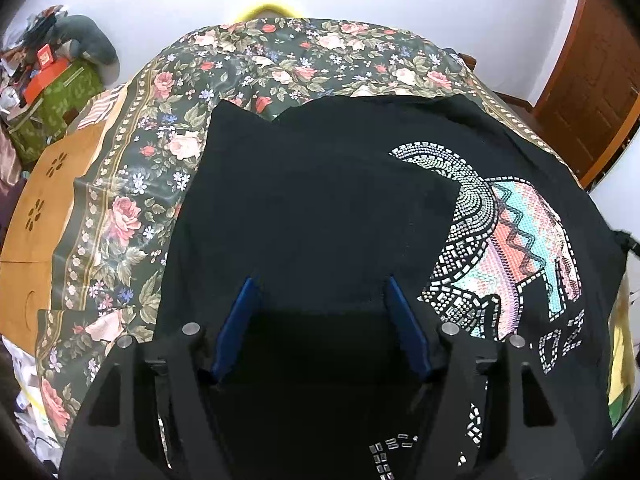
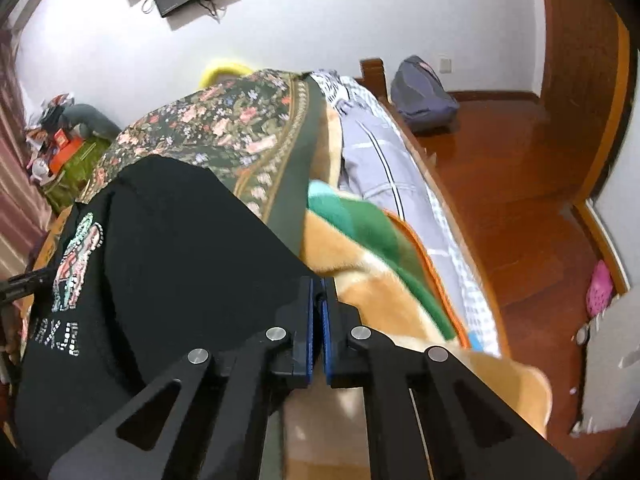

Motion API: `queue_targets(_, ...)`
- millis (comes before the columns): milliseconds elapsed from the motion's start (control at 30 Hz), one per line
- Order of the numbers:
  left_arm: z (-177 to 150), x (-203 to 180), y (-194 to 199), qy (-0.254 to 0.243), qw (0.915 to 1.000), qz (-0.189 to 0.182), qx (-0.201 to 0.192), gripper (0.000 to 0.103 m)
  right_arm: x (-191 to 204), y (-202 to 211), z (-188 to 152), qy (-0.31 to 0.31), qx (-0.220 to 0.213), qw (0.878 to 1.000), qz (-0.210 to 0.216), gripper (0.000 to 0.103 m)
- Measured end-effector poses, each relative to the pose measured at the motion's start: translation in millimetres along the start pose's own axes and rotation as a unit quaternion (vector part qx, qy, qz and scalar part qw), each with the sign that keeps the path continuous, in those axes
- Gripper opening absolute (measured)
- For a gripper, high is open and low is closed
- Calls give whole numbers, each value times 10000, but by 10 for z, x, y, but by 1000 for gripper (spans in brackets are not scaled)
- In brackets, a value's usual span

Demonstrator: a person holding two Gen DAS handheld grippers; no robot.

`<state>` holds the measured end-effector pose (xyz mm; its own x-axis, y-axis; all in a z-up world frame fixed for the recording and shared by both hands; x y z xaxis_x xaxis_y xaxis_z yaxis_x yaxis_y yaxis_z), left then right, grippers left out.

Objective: Fold small clothes

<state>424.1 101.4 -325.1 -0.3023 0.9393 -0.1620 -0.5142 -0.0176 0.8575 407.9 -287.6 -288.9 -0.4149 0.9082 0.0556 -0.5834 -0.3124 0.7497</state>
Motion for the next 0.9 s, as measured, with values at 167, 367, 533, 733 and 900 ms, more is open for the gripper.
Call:
queue_targets(167,-4,1,4,-111,9997,151,-135,76,-252,346,429,91,-274,9990,-354,3)
queue_targets(367,10,45,20,71,9999,73,-52,76,-85,583,888,496,-342,9973,-409,3)
queue_targets(533,-23,67,202,2,9999,54,-126,76,346,655,1239,904,-445,9945,-295,3)
queue_targets(733,-156,259,435,-324,9985,288,-330,76,608,804,1932,1371,-693,9853,-747,3)
queue_targets(900,-233,468,561,-296,9982,321,-415,76,895,756,2227,1320,-768,9871,-481,3)
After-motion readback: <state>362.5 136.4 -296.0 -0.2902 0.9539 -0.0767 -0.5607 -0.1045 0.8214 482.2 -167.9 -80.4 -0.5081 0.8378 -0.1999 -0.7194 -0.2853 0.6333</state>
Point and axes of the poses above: each gripper's, at about its wrist camera, not at the fingertips, and y roughly against the way its jaws point, x to its left, z to its top, the point moved 8 cm from there along -y, roughly the way its jaws point, and after that the axes turned 15 degrees about y, right-handed, at the moved point
